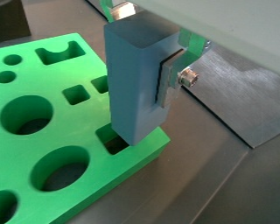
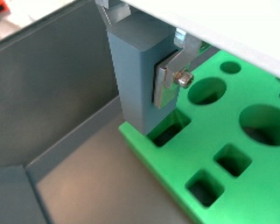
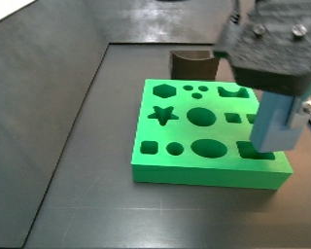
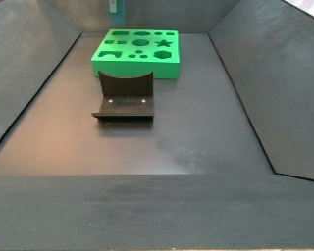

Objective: Pick up the rectangle object. Move up. Move to above the board. Insert the rectangle object.
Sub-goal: Insert the rectangle object.

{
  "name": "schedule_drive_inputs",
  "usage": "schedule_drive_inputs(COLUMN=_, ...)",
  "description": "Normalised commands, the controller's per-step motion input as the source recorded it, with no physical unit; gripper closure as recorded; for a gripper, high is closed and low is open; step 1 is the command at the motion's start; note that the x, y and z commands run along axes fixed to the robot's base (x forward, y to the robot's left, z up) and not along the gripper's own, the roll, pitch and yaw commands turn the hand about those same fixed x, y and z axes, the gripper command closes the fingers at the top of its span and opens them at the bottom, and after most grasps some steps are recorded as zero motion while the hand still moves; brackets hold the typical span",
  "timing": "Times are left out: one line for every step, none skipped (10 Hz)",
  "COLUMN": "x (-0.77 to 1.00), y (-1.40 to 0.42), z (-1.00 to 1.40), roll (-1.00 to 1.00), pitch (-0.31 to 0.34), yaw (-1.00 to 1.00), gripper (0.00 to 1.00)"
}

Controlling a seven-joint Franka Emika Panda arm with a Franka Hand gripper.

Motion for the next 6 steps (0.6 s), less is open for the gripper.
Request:
schedule_drive_inputs(x=0.15, y=0.04, z=-0.21, roll=0.11, pitch=0.0, yaw=0.0, gripper=1.0)
schedule_drive_inputs(x=0.09, y=0.05, z=-0.17, roll=0.1, pitch=0.0, yaw=0.0, gripper=1.0)
schedule_drive_inputs(x=0.0, y=0.06, z=-0.1, roll=0.09, pitch=0.0, yaw=0.0, gripper=1.0)
schedule_drive_inputs(x=-0.01, y=0.05, z=-0.09, roll=0.08, pitch=0.0, yaw=0.0, gripper=1.0)
schedule_drive_inputs(x=-0.07, y=0.07, z=-0.07, roll=0.07, pitch=0.0, yaw=0.0, gripper=1.0)
schedule_drive_inputs(x=-0.04, y=0.05, z=-0.07, roll=0.05, pitch=0.0, yaw=0.0, gripper=1.0)
